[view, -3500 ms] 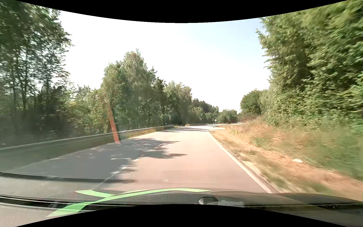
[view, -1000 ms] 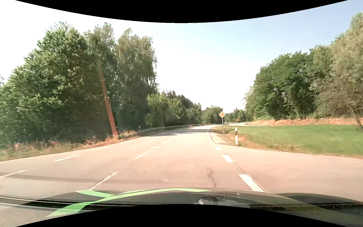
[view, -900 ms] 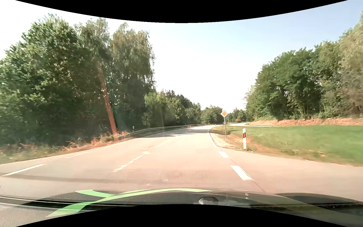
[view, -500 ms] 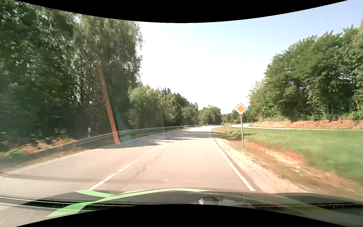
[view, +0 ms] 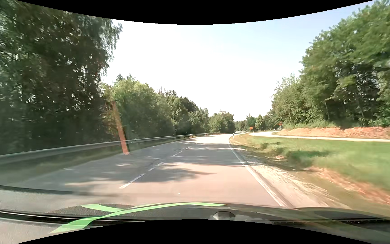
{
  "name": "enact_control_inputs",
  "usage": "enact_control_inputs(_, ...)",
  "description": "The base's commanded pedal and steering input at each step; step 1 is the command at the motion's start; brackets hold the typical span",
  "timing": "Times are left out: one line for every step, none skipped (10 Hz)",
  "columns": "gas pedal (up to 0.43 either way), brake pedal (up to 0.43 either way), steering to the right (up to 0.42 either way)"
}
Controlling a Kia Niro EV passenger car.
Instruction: Follow the waypoints while adhering to traffic rules and regulations
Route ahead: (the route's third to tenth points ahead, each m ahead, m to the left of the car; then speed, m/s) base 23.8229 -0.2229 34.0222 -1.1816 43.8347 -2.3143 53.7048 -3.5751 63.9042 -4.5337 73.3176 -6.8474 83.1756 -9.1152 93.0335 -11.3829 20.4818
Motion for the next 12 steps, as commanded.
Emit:
enact_control_inputs(0.13,0.0,0.012)
enact_control_inputs(0.13,0.0,0.015)
enact_control_inputs(0.118,0.0,0.015)
enact_control_inputs(0.118,0.0,0.015)
enact_control_inputs(0.118,0.0,0.015)
enact_control_inputs(0.13,0.0,0.015)
enact_control_inputs(0.138,0.0,0.016)
enact_control_inputs(0.15,0.0,0.017)
enact_control_inputs(0.13,0.0,0.018)
enact_control_inputs(0.118,0.0,0.018)
enact_control_inputs(0.118,0.0,0.018)
enact_control_inputs(0.087,0.0,0.017)
